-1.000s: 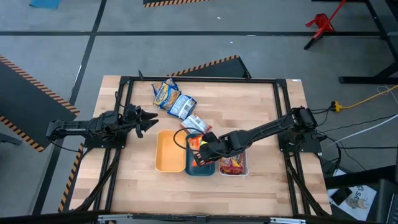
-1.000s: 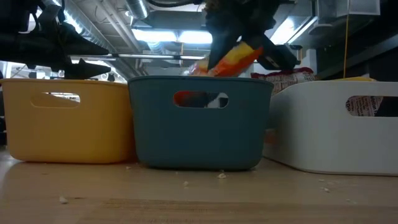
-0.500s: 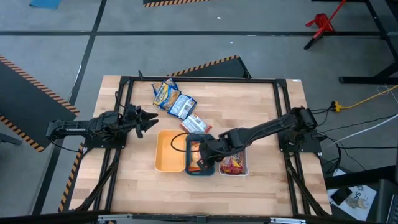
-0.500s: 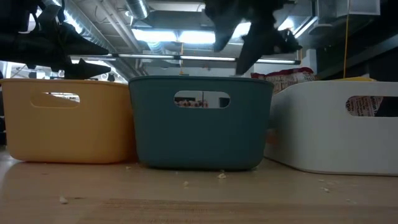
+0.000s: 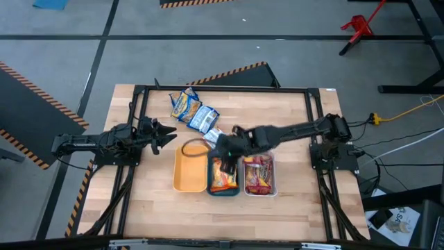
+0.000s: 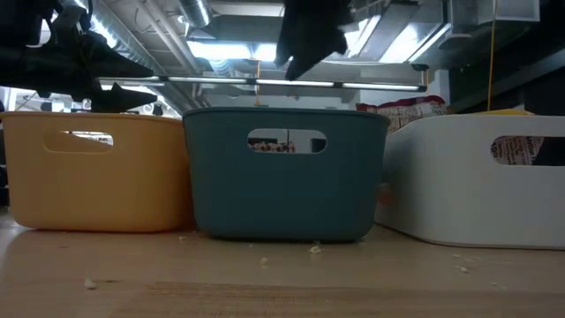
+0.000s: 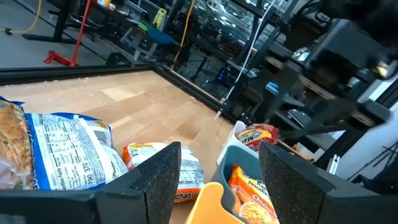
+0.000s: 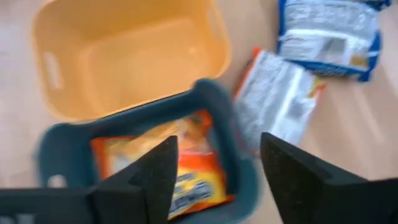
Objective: Sort Maruchan noodles
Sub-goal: Put the orange noodle pack into the blue bin
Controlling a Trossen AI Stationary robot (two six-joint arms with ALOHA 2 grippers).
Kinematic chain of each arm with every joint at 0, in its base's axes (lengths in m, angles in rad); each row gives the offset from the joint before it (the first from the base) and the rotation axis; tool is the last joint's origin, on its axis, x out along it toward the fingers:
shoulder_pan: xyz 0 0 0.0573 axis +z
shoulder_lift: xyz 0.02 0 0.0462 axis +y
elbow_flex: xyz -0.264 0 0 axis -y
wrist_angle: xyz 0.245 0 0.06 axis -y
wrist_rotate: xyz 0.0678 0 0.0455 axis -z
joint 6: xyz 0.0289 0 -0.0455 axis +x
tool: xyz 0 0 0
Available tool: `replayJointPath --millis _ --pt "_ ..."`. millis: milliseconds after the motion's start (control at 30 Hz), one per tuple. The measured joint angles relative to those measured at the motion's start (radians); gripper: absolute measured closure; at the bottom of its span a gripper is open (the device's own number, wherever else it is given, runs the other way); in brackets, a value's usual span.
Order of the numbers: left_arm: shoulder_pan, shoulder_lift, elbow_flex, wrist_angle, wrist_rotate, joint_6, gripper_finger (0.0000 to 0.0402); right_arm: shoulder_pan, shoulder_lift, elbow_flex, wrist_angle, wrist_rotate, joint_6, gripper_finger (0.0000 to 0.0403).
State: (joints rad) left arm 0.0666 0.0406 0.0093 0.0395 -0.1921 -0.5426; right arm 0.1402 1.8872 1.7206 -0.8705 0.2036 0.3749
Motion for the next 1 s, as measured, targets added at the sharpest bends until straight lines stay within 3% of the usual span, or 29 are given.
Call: replayJointPath --millis 267,433,667,900,1000 --pt "0.0 0.0 0.0 0.0 -0.012 0.004 0.0189 -0.231 0.076 -0.001 0.032 -0.117 -0.1 0.0058" --pt "0.0 0.0 0.0 0.001 -0.027 0.004 0.0189 -0.332 0.171 -0.001 0.103 -0.179 -0.129 0.0009" --pt "0.0 0.0 0.0 0.002 -0.027 -0.002 0.0189 -0.372 0.301 -0.002 0.138 -0.293 -0.139 0.0013" --pt "0.0 0.0 0.0 0.002 -0.029 -0.003 0.0189 -0.371 0.327 0.002 0.149 -0.291 -0.139 0.0017" --pt "0.0 0.0 0.0 0.002 -0.028 -0.003 0.0189 -0.37 0.328 0.002 0.149 -0.297 -0.122 0.0038"
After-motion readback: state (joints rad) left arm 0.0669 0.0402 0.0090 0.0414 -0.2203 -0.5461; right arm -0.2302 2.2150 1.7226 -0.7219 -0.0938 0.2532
